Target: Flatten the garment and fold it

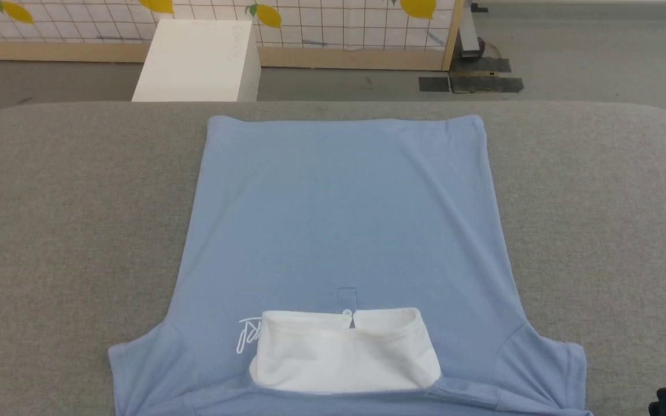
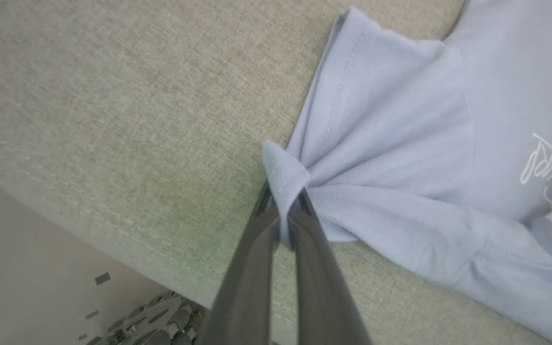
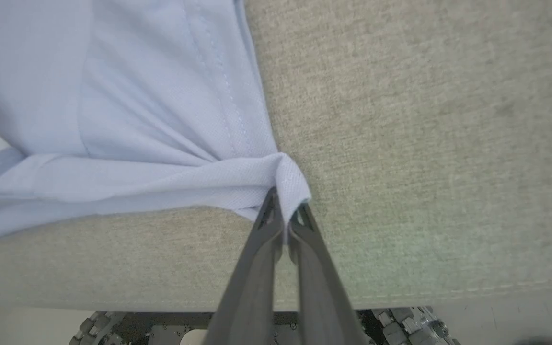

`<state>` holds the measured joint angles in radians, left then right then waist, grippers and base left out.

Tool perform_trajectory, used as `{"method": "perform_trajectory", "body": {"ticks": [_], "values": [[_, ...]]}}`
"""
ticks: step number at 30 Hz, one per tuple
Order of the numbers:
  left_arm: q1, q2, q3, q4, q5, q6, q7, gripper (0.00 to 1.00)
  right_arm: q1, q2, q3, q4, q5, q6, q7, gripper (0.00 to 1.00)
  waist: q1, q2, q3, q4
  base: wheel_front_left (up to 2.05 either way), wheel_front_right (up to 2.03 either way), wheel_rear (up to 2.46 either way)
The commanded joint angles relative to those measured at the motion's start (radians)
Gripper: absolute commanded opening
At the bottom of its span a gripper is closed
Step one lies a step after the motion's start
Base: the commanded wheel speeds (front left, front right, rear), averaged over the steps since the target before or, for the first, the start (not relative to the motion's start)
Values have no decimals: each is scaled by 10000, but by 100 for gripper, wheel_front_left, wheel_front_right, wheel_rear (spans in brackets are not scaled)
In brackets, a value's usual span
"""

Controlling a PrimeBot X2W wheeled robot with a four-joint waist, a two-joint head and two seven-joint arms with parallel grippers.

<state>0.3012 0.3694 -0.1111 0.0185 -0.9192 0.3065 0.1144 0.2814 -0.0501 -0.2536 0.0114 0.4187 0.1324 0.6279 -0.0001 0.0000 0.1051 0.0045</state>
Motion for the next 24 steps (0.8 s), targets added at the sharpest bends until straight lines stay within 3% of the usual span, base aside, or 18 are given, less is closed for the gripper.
{"method": "perform_trajectory", "body": {"ticks": [1,6,15,20,24], "values": [[-129,-27,1,65,-86,-114,-131,0,-28,-2,108,214,87,-17,-166,100,1,0,-39,62,0,0,0],[-332,-121,-113,89,-133,-431,-259,0,-218,-2,198,7,71,-17,-928,100,1,0,-110,192,0,0,0],[-878,-295,-546,0,96,-719,-416,0,-1733,-2,46,-973,-654,-17,-3329,100,1,0,-47,724,0,0,0],[-1339,-426,-890,-132,309,-860,-465,0,-3488,-64,-189,-445,-1310,-17,-4174,100,1,0,307,1233,0,0,0],[-1877,-560,-1183,-359,509,-935,-475,0,-5378,-600,-378,798,-1562,-17,-4225,100,1,0,843,1804,0,0,0]]}}
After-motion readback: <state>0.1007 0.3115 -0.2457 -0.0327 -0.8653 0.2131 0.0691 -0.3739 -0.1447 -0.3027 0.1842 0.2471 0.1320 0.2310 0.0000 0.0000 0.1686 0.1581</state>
